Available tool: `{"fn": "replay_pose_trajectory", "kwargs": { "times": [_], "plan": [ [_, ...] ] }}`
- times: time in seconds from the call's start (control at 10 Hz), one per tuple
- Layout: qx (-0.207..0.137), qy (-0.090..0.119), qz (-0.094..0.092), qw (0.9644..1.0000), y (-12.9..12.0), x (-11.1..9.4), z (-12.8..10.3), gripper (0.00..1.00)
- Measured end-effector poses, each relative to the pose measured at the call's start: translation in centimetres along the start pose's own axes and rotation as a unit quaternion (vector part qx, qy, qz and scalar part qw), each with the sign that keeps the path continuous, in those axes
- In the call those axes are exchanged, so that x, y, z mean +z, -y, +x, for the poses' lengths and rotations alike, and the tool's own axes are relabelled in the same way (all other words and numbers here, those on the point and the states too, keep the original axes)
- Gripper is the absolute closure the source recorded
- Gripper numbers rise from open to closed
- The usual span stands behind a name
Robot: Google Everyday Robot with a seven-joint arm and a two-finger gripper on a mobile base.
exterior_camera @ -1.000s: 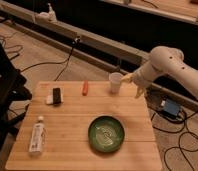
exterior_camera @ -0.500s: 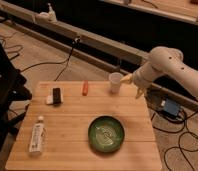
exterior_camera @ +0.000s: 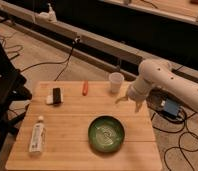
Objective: Pick up the ceramic bowl
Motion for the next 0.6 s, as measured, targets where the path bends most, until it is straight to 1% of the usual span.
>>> {"fn": "replay_pose_trajectory", "kwargs": {
  "times": [0.1,0.2,0.3,0.6],
  "plan": [
    [-0.008,-0.023,0.010,0.9997,0.5,1.5,1.2,0.30],
    [-0.017,-0.048,0.017,0.9986,0.8,3.0,2.6,0.30],
    [-0.026,-0.067,0.019,0.9973,0.9,4.0,3.6,0.30],
    [-0.025,-0.066,0.018,0.9973,0.9,3.9,3.6,0.30]
  ]
}}
